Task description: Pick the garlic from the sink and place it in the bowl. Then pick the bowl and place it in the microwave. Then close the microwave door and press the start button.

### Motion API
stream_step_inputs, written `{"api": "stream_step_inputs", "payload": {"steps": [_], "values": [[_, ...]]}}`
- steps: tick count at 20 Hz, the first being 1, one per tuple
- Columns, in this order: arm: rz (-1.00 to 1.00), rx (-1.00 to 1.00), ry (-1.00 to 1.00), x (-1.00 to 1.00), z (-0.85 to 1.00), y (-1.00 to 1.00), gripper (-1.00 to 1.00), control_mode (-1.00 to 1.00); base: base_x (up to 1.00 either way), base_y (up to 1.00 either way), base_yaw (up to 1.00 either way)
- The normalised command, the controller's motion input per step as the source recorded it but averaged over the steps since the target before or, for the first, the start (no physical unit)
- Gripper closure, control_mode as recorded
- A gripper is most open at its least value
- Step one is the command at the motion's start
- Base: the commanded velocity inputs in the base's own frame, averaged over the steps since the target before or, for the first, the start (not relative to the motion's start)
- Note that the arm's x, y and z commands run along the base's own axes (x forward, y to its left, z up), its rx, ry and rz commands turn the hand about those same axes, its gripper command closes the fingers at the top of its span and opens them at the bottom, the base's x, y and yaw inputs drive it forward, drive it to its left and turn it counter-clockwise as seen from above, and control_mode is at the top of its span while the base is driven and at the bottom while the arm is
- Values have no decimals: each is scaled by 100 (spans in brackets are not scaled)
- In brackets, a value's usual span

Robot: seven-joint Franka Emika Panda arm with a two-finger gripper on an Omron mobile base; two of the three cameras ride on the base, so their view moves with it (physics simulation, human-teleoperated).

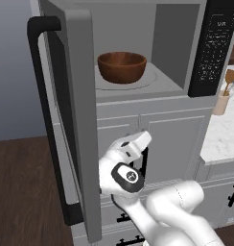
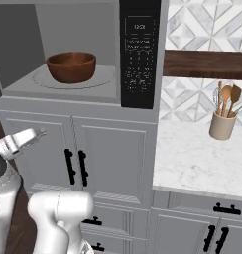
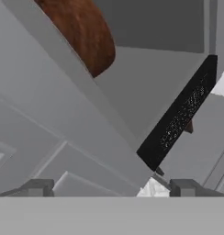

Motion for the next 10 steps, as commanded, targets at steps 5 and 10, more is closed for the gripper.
{"api": "stream_step_inputs", "payload": {"steps": [5, 10], "values": [[-4, -24, 1, 0, -10, 100, -100, -100, 0, 0, 0], [-5, -32, 1, 0, 0, 100, -100, -100, 0, 0, 0]]}}
